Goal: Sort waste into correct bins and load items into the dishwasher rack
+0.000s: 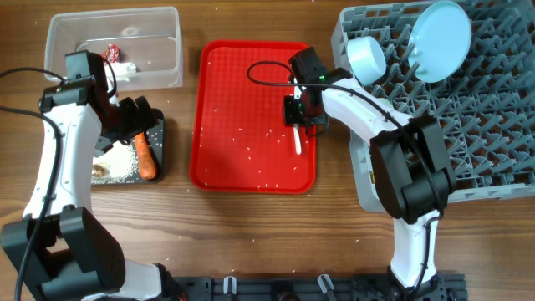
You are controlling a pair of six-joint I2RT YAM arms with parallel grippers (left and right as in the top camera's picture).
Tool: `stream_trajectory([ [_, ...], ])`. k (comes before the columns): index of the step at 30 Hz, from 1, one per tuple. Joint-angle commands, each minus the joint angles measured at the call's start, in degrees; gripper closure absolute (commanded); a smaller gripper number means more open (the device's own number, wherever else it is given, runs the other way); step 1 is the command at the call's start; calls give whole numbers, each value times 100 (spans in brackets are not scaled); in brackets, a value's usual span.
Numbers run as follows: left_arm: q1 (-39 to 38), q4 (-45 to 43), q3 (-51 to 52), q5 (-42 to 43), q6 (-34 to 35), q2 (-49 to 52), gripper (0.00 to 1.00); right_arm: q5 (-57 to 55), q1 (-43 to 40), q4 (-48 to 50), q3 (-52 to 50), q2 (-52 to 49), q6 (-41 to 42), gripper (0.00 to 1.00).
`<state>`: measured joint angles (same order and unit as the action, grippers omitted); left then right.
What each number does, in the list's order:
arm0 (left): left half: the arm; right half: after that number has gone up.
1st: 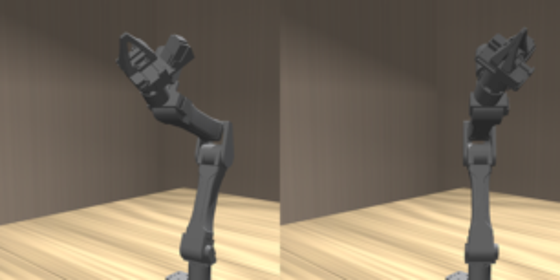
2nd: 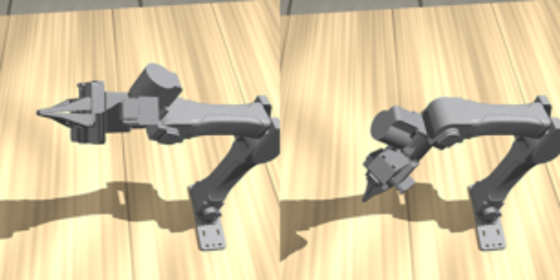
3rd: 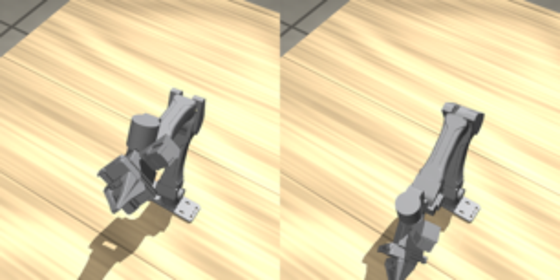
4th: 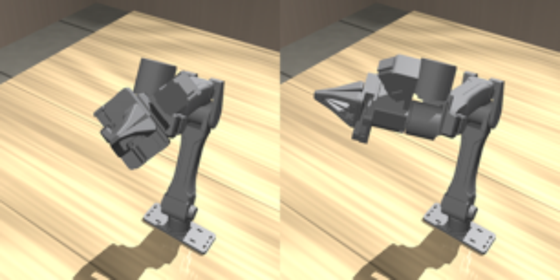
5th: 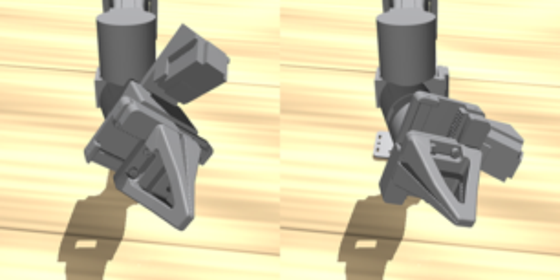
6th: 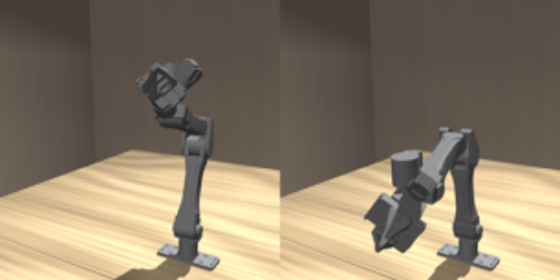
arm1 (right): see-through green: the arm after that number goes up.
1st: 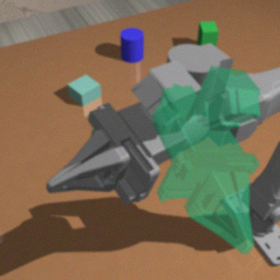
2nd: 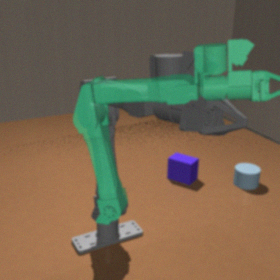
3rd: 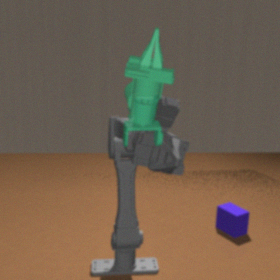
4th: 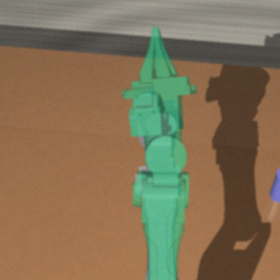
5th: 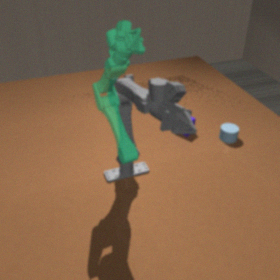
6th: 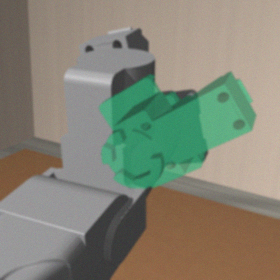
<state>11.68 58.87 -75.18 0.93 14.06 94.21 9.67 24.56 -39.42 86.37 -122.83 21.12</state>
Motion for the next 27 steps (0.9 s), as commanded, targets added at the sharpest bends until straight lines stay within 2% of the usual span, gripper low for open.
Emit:
stream_trajectory([
  [1, -17, -15, -70, -35, -31, -35, 0, 96, -22, -221, 22, -11, -317, 96],
  [4, -17, -15, -70, -35, -31, -35, 0, 57, -240, -669, 498, 1368, -627, 96],
  [6, -17, -15, -70, -35, -31, -35, 0, -363, -588, -852, 638, 2361, -608, 96],
  [9, -17, -15, -70, -35, -31, -35, 0, -1408, -1873, -1541, 636, 3683, -592, 96],
  [11, -17, -15, -70, -35, -31, -35, 0, -1832, -2739, -1930, 581, 3748, -702, 96],
  [13, -17, -15, -70, -35, -31, -35, 0, -1537, -3381, -1775, 275, 3585, -1567, 96],
  [14, -17, -15, -70, -35, -31, -35, 0, -990, -3611, -1646, 133, 3397, -2420, 96],
  [15, -17, -15, -70, -35, -31, -35, 0, -518, -3705, -1613, 103, 3204, -3095, 96],
  [18, -17, -15, -70, -35, -31, -37, 0, -297, -3751, -1486, 103, 2481, -3574, 96],
  [19, -17, -15, -70, -35, -31, -35, 0, -284, -3748, -1486, 103, 2173, -3571, 85],
  [21, -17, -15, -70, -35, -31, -35, 0, -55, -3751, -1521, 103, 1893, -3475, 56],
  [23, -17, -15, -70, -35, -31, -35, 0, -55, -3751, -1521, 149, 1919, -3292, 44],
  [25, -17, -15, -70, -35, -31, -35, 0, 103, -3748, -1818, 358, 2072, -3289, 37],
  [27, -17, -15, -70, -35, -31, -35, 0, 474, -3748, -2201, 662, 2402, -3265, 22],
])
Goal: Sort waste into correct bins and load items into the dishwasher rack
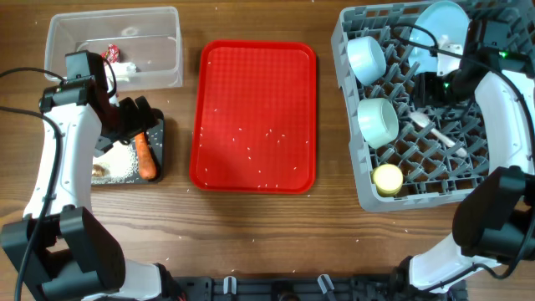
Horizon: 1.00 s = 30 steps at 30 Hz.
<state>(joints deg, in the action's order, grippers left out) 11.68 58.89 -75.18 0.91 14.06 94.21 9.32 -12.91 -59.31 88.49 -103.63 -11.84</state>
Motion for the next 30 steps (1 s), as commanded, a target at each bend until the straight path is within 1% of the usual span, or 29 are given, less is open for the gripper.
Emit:
stream_trajectory([
  [1, -17, -17, -70, -33, -31, -35, 0, 793, -2, -487, 730, 833, 243, 21],
  [3, -17, -17, -70, -33, -31, -37, 0, 1021, -2, -780, 916, 1392, 496, 19],
  [4, -17, -17, -70, -33, -31, -35, 0, 1200, -2, -986, 951, 1958, 496, 19],
  [5, -17, -17, -70, -33, -31, -35, 0, 1196, -2, -1075, 951, 2308, 496, 16],
  [6, -17, -17, -70, -33, -31, -35, 0, 1193, -2, -1161, 951, 2706, 610, 0],
  [7, -17, -17, -70, -33, -31, -35, 0, 1196, -2, -1272, 951, 3305, 1141, 0],
  [8, -17, -17, -70, -33, -31, -35, 0, 1056, -2, -1270, 951, 3779, 1460, 0],
  [10, -17, -17, -70, -33, -31, -35, 0, 404, -2, -1567, 949, 4649, 1464, 0],
  [11, -17, -17, -70, -33, -31, -37, 0, 247, -2, -1574, 949, 4959, 1318, 0],
  [12, -17, -17, -70, -33, -31, -35, 0, 240, -2, -1576, 949, 5180, 951, 0],
  [13, -17, -17, -70, -33, -31, -35, 0, 247, -2, -1580, 944, 5442, 350, 0],
  [14, -17, -17, -70, -33, -31, -35, 0, 243, -2, -1582, 944, 5637, 118, 0],
  [17, -17, -17, -70, -33, -31, -35, 0, 0, -2, -1569, 820, 5790, 103, 0],
  [18, -17, -17, -70, -33, -31, -35, 0, -39, -4, -1451, 575, 5866, 284, 0],
  [19, -17, -17, -70, -33, -31, -35, 0, -39, -2, -1176, 212, 6000, 756, 0],
  [20, -17, -17, -70, -33, -31, -35, 0, -39, -2, -435, -498, 6242, 1311, 0],
  [21, -17, -17, -70, -33, -31, -35, 0, -35, 50, 474, -1296, 6522, 1615, 0],
  [23, -17, -17, -70, -33, -31, -35, 0, 149, 330, 2507, -3442, 7431, 1810, 0],
  [24, -17, -17, -70, -33, -31, -35, 0, 212, 492, 3287, -4424, 7906, 1864, 0],
  [25, -17, -17, -70, -33, -31, -35, 0, 205, 586, 3803, -5097, 8240, 1969, 0],
  [27, -17, -17, -70, -33, -31, -35, 0, 160, 728, 4944, -6795, 9219, 2520, 0],
  [29, -17, -17, -70, -33, -31, -35, 0, -31, 861, 5370, -7569, 9672, 2907, 0],
  [30, -17, -17, -70, -33, -31, -35, 0, -203, 957, 5685, -8115, 9989, 3180, 0],
])
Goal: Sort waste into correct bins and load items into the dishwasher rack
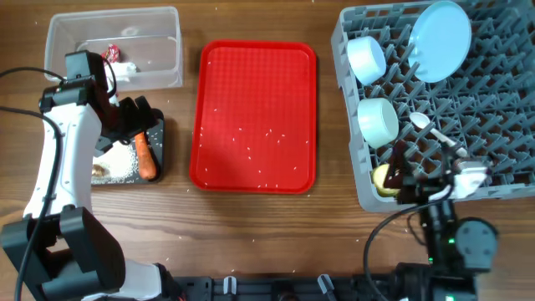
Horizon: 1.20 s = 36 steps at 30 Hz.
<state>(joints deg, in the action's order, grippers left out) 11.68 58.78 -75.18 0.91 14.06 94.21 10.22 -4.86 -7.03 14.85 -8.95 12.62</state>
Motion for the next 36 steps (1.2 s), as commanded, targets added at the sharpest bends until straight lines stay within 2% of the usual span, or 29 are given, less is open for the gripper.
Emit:
stream_trajectory([
  [1, -17, -7, -70, -33, -31, -35, 0, -363, 170, 584, -1001, 699, 833, 0],
  [6, -17, -7, -70, -33, -31, -35, 0, -579, 168, 739, -1456, 879, 1329, 0],
  [19, -11, -7, -70, -166, -33, -57, 0, -579, 168, 734, -1456, 815, 1327, 0],
  [20, -11, 20, -70, -459, -33, -175, 0, -579, 168, 734, -1456, 815, 1329, 0],
  [21, -72, 17, -44, -365, -9, -546, 0, -581, 168, 734, -1456, 815, 1327, 0],
  [23, -238, -872, 199, -210, -13, -1165, 0, -579, 168, 734, -1456, 815, 1329, 0],
  [24, -393, -1840, 588, -155, -13, -1694, 0, -581, 168, 734, -1456, 815, 1327, 0],
  [25, -476, -2428, 905, -136, -13, -2046, 0, -579, 168, 734, -1456, 815, 1327, 0],
  [29, -531, -4883, 2990, 433, -33, -3877, 0, -579, 168, 734, -1456, 815, 1329, 0],
  [33, -549, -6253, 4931, 643, -35, -5471, 0, -581, 168, 734, -1456, 815, 1329, 0],
  [35, -619, -7230, 6111, 656, -33, -6492, 0, -579, 168, 734, -1456, 815, 1329, 0],
  [36, -673, -7412, 6540, 656, -33, -6937, 0, -579, 168, 734, -1456, 815, 1329, 0],
])
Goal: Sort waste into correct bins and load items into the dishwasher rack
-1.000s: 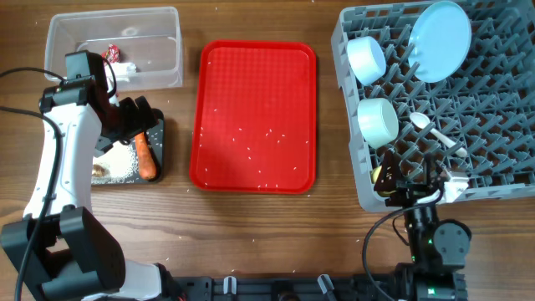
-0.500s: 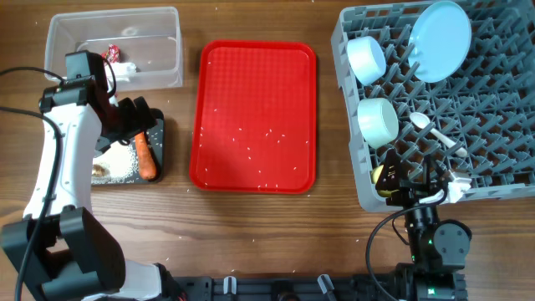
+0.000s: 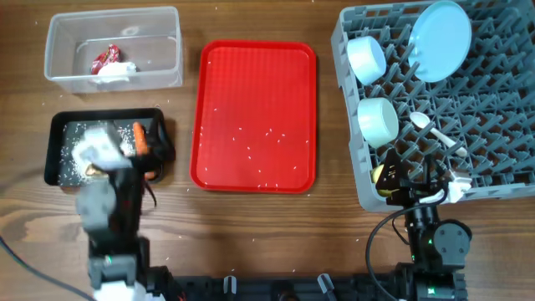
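Note:
A grey dishwasher rack (image 3: 485,180) at the right holds a pale blue plate (image 3: 441,29), two pale cups (image 3: 365,57) (image 3: 376,119), a white spoon (image 3: 435,134) and a small yellow item (image 3: 386,176). My right gripper (image 3: 411,177) is drawn back over the rack's front edge, fingers apart and empty. The red tray (image 3: 257,117) carries only crumbs. A black tray (image 3: 71,125) holds rice and an orange carrot (image 3: 139,139). My left gripper (image 3: 150,149) hovers blurred over the tray's right end; its jaws cannot be read.
A clear bin (image 3: 113,75) at the back left holds a red wrapper (image 3: 104,57) and a white scrap. Both arm bases stand at the table's front edge, the left one near the black tray and the right one below the rack.
My left arm has pulled back from the table's left side to the front edge, uncovering the black tray and the clear bin. The right arm has barely shifted at the rack's front.
At first my right gripper was at a white spoon on the red tray. Then it was over the rack with the spoon lying in it and the tray bare. Afterwards it was back at the rack's front. The left arm stayed over the carrot until now.

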You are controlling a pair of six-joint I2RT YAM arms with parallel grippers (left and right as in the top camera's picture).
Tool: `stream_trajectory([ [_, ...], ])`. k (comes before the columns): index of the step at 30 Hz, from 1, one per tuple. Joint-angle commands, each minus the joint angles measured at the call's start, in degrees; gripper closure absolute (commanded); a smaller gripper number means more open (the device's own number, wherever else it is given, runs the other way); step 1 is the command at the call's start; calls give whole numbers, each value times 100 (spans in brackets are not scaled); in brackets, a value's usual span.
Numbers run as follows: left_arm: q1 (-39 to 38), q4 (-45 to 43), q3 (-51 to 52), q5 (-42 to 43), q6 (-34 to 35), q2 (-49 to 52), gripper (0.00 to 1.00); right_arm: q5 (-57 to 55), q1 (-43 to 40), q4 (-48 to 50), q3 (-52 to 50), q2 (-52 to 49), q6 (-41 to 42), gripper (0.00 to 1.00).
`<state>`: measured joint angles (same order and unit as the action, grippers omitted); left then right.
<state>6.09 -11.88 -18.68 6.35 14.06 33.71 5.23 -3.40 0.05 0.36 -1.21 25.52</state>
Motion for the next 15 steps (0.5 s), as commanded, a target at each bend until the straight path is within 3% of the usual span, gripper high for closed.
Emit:
stream_trajectory([
  [1, -149, -358, 1130, 111, -33, -1185, 0, -83, 22, 26, -7, 42, 39, 0],
  [5, -273, -352, 1821, 111, -35, -2212, 0, -81, 22, 26, -7, 42, 37, 0],
  [11, -289, 1451, 1836, 109, -33, -3379, 0, -81, 22, 26, -7, 42, 39, 0],
  [15, -262, 1576, 1836, 46, -31, -3355, 0, -83, 22, 26, -7, 42, 39, 0],
])
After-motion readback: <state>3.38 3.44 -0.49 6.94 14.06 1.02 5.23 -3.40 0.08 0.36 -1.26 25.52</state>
